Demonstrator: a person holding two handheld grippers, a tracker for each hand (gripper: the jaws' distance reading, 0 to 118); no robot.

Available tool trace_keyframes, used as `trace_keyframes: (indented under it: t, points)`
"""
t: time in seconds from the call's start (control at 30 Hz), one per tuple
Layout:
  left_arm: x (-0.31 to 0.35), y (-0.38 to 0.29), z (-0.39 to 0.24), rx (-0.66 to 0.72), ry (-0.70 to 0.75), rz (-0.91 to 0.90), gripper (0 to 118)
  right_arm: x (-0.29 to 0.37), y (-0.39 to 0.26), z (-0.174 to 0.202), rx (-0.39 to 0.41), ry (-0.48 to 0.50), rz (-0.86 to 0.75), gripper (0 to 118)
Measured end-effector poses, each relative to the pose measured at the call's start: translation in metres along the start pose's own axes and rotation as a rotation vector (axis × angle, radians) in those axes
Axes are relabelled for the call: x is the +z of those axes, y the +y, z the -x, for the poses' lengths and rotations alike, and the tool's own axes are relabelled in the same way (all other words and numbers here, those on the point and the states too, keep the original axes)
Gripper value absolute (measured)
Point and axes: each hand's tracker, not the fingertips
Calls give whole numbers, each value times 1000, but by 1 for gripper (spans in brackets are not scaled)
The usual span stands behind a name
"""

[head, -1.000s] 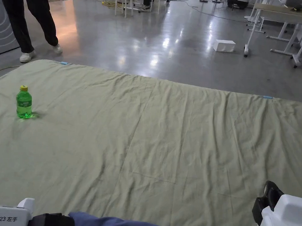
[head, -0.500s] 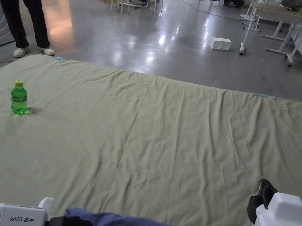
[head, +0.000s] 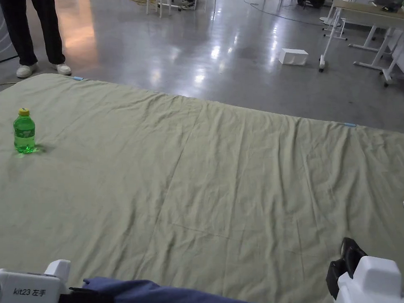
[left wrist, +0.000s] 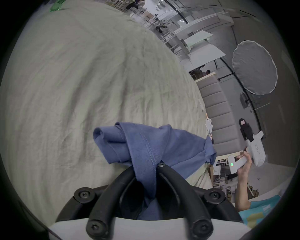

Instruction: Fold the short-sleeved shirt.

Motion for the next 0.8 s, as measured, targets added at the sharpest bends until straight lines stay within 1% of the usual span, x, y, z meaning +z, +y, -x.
trace_keyframes:
  t: [0.17,0.33,0.43,0.5,0.67,0.77,0.8]
  points:
    - [33,9,-25,-47,27,-29,9,0,0,-5,1,-5,-5,0]
    - [77,20,-28,-96,123,-58,9,0,2,-8,2,-4,-14,0]
    - [97,21,-32,-127,229,-60,9,-1,2,-9,3,-3,-17,0]
    - [104,18,-49,-128,299,-35,9,-2,2,-9,0,3,-17,0]
    - [96,8,-76,-145,382,-13,9,-3,2,-5,-3,10,-25,0]
    - [86,0,-103,-152,348,-23,9,-1,2,-5,-16,4,-40,0]
    - [83,-1,-113,-148,293,-23,9,-1,1,-4,-18,6,-37,0]
